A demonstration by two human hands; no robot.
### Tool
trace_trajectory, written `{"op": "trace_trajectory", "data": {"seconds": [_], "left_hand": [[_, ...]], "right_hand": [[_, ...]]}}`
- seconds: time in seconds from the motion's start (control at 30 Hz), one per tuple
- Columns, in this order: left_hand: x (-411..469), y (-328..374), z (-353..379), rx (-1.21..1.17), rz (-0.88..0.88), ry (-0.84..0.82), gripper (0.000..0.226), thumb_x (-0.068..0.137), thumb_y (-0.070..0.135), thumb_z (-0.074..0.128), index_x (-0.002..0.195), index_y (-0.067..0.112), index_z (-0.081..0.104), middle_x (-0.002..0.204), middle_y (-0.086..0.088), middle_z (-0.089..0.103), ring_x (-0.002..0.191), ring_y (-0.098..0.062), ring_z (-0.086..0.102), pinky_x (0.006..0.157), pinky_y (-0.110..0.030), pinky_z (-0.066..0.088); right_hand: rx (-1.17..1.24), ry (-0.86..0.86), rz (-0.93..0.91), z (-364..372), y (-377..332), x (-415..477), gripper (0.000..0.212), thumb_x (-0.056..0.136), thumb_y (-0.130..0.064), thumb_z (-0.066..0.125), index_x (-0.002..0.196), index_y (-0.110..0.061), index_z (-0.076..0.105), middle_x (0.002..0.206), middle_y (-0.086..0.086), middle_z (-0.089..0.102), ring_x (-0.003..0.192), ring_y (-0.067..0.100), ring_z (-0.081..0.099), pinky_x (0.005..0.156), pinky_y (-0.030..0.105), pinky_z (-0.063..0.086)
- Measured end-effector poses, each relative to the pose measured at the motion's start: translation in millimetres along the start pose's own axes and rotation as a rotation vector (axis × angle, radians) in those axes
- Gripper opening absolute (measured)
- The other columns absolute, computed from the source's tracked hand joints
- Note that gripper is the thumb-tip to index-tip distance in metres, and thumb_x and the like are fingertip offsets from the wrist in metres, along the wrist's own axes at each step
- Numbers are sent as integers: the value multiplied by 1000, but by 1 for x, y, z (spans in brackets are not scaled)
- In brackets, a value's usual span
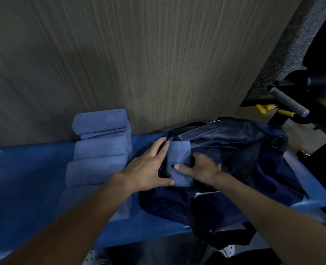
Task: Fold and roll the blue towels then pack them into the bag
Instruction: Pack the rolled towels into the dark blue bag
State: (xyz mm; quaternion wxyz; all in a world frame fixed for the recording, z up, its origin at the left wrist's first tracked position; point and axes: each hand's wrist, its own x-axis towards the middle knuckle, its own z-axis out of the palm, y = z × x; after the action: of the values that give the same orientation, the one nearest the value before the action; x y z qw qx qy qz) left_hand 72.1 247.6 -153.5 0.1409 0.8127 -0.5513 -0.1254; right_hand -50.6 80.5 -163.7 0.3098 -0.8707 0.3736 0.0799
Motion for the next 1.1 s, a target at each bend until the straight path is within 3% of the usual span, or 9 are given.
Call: {"op": "trace_trajectory", "data": {"seconds": [0.07, 0.17, 0.33, 0.47, 0.57, 0.7, 0.8, 0.97, 1.1], "left_hand": [[-5, 1, -3, -15, 8, 3, 116, 77, 68, 64, 154, 27, -13, 152, 26, -30, 148, -9, 9, 111, -37, 38], [-16, 4, -5, -25, 12, 28, 109, 80, 69, 58, 155, 22, -5, 153, 24, -28, 149, -10, 7, 114, -38, 35], [-50, -4, -18, 23, 27, 211, 83, 88, 68, 37, 154, 22, 18, 160, 9, 3, 145, -17, 22, 113, -40, 35], [-85, -31, -43, 74, -74, 355, 58, 97, 47, 40, 147, 18, 37, 152, 0, 34, 139, -19, 35, 110, -39, 34], [-105, -66, -55, 131, -163, 406, 59, 92, 47, 35, 138, 13, 49, 139, -4, 51, 127, -26, 49, 100, -44, 42], [-120, -97, -61, 157, -271, 275, 52, 95, 44, 52, 141, 21, 45, 143, 2, 47, 131, -22, 43, 102, -43, 35], [-122, -108, -61, 236, -287, 121, 59, 93, 53, 52, 144, 26, 40, 146, 6, 41, 133, -18, 37, 103, -42, 31], [-115, -115, -65, 242, -352, 24, 68, 86, 62, 56, 144, 30, 37, 143, 4, 42, 129, -21, 39, 100, -48, 31], [-105, -114, -73, 230, -383, -36, 64, 76, 66, 64, 124, 27, 51, 125, 4, 50, 119, -19, 41, 93, -45, 30]], "right_hand": [[124, 88, -27, -5, 1, -9, 99, 51, -90, 57, 124, -23, 53, 123, -6, 59, 116, 18, 54, 104, 43, 38], [255, 224, -94, -8, -1, -29, 59, 74, -58, 72, 114, -17, 59, 100, -8, 62, 97, 13, 59, 95, 39, 45], [371, 262, -163, -1, -28, -64, 45, 80, -46, 72, 113, -17, 61, 93, -6, 64, 99, 18, 63, 96, 45, 47], [438, 209, -257, 18, -72, -88, 34, 85, -34, 72, 107, -10, 63, 92, -1, 63, 92, 15, 61, 77, 19, 45], [533, 90, -269, 39, -106, -95, 32, 87, -29, 71, 108, -7, 61, 84, -6, 57, 84, 10, 55, 66, 11, 42], [581, 1, -240, 62, -138, -92, 33, 88, -32, 68, 109, -17, 49, 85, -8, 51, 78, 5, 52, 70, 19, 45], [620, 14, -208, 69, -149, -85, 30, 89, -30, 67, 109, -17, 48, 86, -7, 51, 76, 4, 51, 62, 12, 42], [663, 15, -183, 71, -150, -79, 26, 90, -30, 66, 106, -18, 48, 91, -6, 52, 76, 1, 51, 57, 10, 40], [671, 12, -174, 70, -147, -78, 27, 91, -32, 66, 108, -18, 50, 93, -5, 53, 77, 3, 52, 56, 11, 39]]}}
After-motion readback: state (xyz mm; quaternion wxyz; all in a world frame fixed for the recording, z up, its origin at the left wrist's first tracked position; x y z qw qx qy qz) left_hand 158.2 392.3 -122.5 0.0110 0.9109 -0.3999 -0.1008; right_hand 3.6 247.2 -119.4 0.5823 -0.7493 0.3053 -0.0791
